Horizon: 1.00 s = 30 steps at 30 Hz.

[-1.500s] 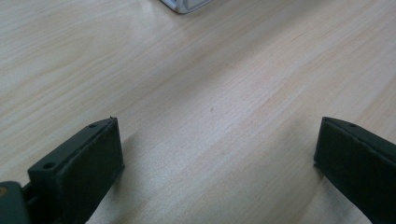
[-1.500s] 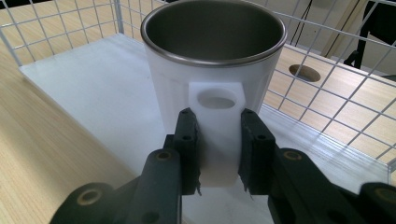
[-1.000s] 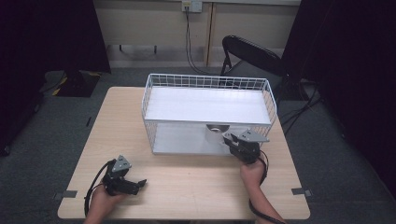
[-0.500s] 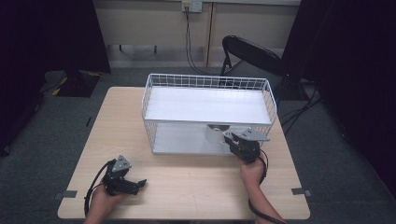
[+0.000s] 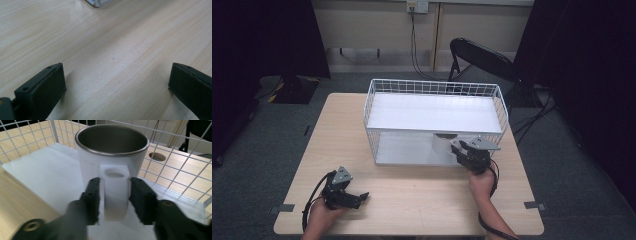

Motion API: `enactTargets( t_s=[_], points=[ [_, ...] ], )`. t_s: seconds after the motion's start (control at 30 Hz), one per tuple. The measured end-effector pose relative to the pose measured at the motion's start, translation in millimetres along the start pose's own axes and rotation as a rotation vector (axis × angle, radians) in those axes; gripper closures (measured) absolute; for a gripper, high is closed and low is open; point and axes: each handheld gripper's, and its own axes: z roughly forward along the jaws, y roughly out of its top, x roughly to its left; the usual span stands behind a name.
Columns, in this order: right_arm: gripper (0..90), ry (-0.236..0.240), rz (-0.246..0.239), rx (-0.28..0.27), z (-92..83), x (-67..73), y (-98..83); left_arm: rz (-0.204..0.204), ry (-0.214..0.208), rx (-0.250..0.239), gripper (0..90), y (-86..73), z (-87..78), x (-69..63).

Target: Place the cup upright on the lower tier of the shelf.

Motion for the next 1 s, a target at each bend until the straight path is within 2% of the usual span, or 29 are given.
enactTargets(
  t_s=[0.1,0.17,0.2,0.33,0.37,0.73,0.87,0.9,1.0],
  points=[
    [44.5,-0.009,0.005,0.004,-0.2,0.1,0.4,0.000,0.000,0.000,0.2,0.0,0.0,0.0],
    [41.7,-0.009,0.005,0.004,-0.4,0.1,0.4,0.000,0.000,0.000,0.2,0.0,0.0,0.0],
    [34.5,-0.004,0.004,0.015,-0.7,-0.1,0.3,0.000,0.000,0.000,0.2,0.0,0.0,0.0],
    [28.6,0.006,0.026,0.028,-1.4,-2.0,-1.8,0.000,-0.001,0.002,0.0,0.0,0.0,0.0],
    [24.5,0.009,0.036,0.034,-2.5,-3.5,-3.9,0.001,-0.001,0.002,0.0,0.0,0.0,0.0],
    [13.5,0.029,0.069,0.050,-12.0,-8.4,-9.3,0.001,-0.001,0.002,0.0,0.0,0.0,0.0],
    [13.0,0.020,0.062,0.062,-14.7,-9.2,-9.7,0.001,-0.001,0.002,0.0,0.0,0.0,0.0],
    [12.9,0.038,0.059,0.064,-17.0,-10.1,-11.3,0.002,-0.001,0.002,0.0,0.0,-0.1,0.1],
    [12.9,0.042,0.065,0.061,-19.7,-11.1,-12.9,0.002,-0.001,0.002,0.0,0.0,-0.1,0.1]
  ],
)
